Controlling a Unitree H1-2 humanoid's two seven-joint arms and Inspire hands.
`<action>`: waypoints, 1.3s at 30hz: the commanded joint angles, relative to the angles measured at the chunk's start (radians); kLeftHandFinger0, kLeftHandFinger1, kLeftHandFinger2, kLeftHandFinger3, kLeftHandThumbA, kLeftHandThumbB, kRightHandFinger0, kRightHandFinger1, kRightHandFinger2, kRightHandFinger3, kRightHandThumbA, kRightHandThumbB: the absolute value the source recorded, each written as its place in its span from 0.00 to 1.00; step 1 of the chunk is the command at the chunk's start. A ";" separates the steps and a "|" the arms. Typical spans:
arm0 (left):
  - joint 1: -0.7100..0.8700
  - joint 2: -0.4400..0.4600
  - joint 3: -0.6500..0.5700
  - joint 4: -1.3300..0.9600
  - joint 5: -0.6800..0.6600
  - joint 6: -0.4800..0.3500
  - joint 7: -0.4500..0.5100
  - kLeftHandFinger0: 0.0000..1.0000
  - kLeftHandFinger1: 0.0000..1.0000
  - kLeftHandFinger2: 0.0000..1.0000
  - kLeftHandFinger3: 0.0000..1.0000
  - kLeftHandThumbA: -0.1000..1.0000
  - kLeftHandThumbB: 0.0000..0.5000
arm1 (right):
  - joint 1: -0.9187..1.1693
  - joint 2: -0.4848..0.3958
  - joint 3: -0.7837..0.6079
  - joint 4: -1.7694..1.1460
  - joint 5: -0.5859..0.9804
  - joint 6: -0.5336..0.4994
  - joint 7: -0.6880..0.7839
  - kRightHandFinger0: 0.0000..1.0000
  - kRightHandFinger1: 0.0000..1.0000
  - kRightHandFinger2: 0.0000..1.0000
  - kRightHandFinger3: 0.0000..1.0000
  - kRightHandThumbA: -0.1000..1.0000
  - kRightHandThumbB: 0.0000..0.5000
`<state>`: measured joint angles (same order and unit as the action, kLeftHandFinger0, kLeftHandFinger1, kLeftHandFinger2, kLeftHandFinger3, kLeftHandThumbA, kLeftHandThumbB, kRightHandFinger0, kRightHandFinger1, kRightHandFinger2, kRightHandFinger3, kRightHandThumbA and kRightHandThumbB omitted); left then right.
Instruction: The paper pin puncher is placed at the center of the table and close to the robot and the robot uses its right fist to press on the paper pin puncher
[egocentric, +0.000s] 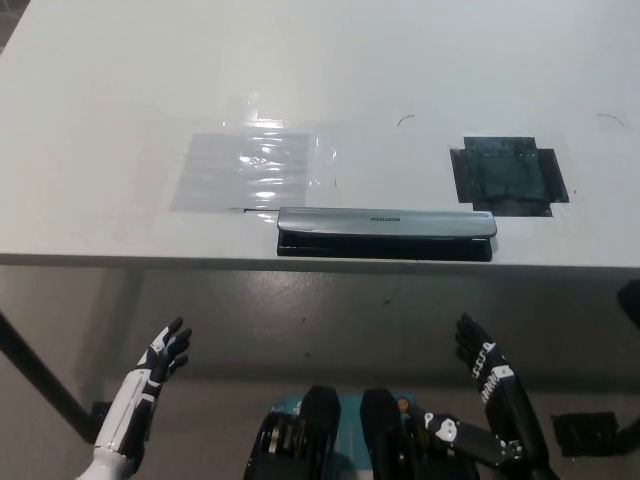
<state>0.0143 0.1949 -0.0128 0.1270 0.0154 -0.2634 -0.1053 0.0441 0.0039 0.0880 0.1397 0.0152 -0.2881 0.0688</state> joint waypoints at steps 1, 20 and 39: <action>-0.028 -0.002 -0.016 -0.015 -0.018 -0.031 -0.029 1.00 1.00 1.00 1.00 1.00 0.36 | 0.013 0.009 -0.020 -0.044 0.014 -0.063 -0.014 1.00 1.00 1.00 1.00 1.00 0.30; -0.078 -0.002 -0.030 0.017 0.000 -0.041 -0.017 1.00 1.00 1.00 1.00 1.00 0.30 | -0.188 0.082 -0.105 -0.489 0.125 0.137 -0.083 0.23 0.22 0.26 0.33 1.00 0.48; -0.085 0.000 -0.026 0.018 -0.005 -0.045 -0.017 1.00 1.00 1.00 1.00 1.00 0.32 | -0.952 0.123 -0.147 -0.173 0.174 0.500 -0.117 0.00 0.00 0.00 0.00 1.00 0.38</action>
<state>-0.0426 0.1913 -0.0440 0.1470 0.0174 -0.2611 -0.1138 -0.7282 0.0748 -0.0440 -0.1724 0.1274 0.0970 -0.0147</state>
